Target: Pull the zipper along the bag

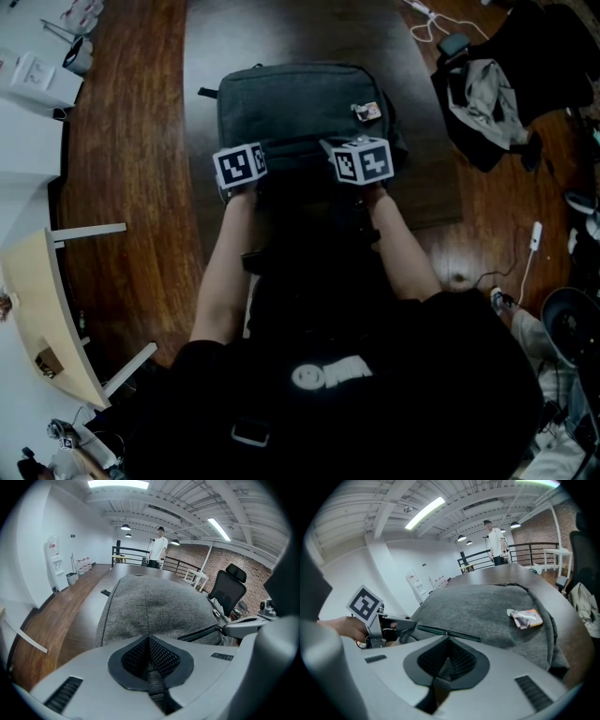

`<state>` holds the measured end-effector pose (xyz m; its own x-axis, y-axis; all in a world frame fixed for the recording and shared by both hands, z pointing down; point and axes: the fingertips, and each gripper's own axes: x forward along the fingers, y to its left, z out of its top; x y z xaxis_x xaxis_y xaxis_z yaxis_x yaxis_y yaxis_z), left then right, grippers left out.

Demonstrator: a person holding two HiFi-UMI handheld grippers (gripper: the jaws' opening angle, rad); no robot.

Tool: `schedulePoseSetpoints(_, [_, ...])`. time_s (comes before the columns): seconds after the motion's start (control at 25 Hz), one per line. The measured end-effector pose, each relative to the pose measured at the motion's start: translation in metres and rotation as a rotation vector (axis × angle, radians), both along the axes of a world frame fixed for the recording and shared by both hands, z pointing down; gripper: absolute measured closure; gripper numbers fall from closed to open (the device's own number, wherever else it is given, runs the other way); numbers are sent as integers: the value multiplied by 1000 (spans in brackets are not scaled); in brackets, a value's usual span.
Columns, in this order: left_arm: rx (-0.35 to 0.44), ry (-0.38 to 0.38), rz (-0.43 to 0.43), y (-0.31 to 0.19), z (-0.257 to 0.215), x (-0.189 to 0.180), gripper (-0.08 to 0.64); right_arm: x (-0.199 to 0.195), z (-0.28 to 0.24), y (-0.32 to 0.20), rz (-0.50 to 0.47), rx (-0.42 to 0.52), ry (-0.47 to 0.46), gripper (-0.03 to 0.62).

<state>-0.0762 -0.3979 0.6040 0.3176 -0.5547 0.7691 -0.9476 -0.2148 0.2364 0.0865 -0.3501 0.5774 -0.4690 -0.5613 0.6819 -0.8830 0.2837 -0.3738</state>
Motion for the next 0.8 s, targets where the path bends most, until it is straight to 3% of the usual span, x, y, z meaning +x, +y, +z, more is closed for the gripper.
schedulePoseSetpoints(0.8, [-1,-10,-6,1,0,2,558,35,9,4,60,-17,-23,568])
